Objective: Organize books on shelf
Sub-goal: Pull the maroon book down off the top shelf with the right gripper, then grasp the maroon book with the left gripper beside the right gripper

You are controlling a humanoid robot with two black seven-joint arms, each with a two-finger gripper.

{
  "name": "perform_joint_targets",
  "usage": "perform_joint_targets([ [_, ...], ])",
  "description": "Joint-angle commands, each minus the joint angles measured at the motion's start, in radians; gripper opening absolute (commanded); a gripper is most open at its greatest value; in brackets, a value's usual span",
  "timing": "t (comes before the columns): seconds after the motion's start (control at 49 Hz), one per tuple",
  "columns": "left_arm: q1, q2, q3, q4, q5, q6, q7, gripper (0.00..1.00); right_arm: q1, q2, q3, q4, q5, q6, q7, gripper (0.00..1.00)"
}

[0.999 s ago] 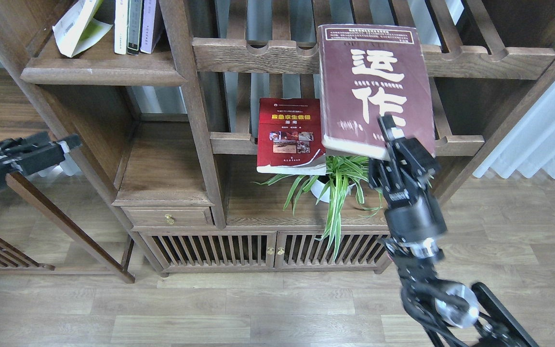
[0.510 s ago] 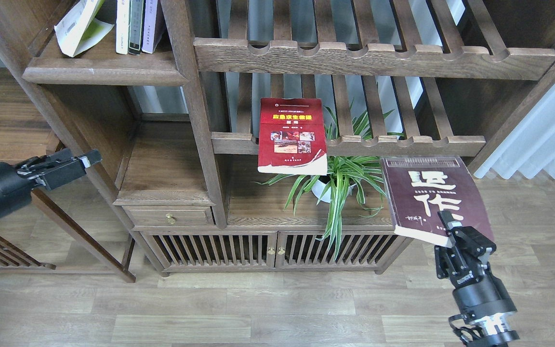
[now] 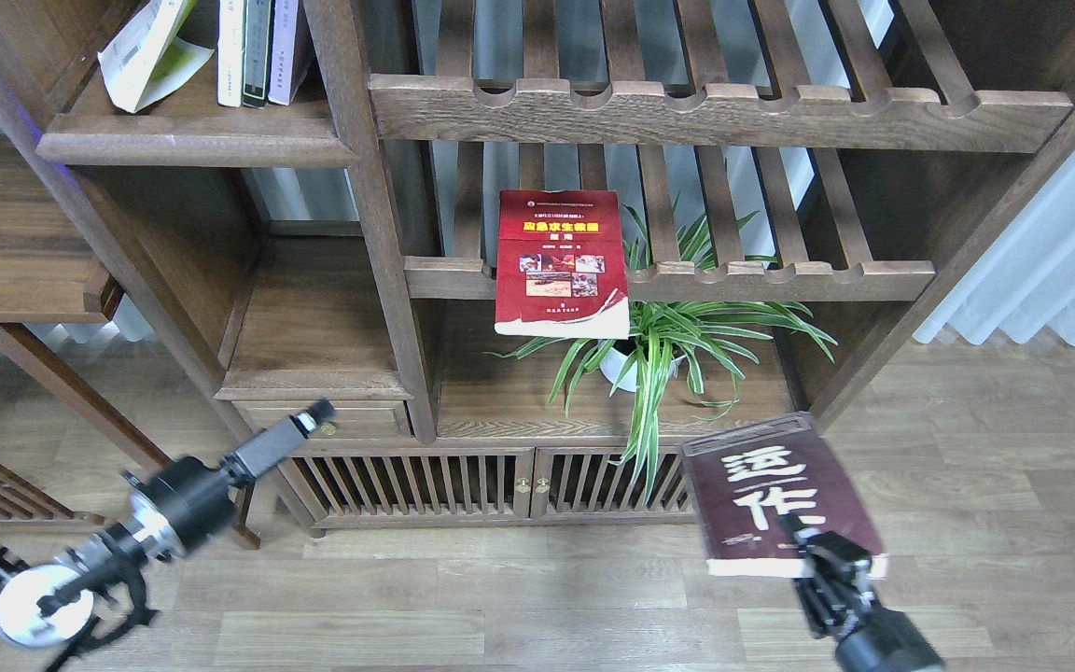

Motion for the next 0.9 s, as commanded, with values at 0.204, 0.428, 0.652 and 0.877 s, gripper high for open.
perform_joint_targets([
  [0.204,0.12,-0.029,0.025,-0.064,-0.13,0.0,-0.103,1.0,0.208,0.029,-0.199,-0.027,0.02,0.0,0.002,0.06],
  [0.428,0.152,-0.043,0.079,-0.096,-0.16,0.0,-0.192,1.0,0.225,0.158,-0.265,-0.042,0.023,0.0,-0.006,0.06],
  [0.652,0.162,-0.045,0.148,-0.144,-0.174,0.0,-0.265,1.0,0.255,0.284,-0.325,-0.06,0.023,0.0,-0.016,0.06],
  [0.877,0.162,-0.045,0.231,-0.145,-0.174,0.0,-0.266,0.97,0.248,0.37,-0.332,-0.06,0.028,0.0,-0.016,0.06],
])
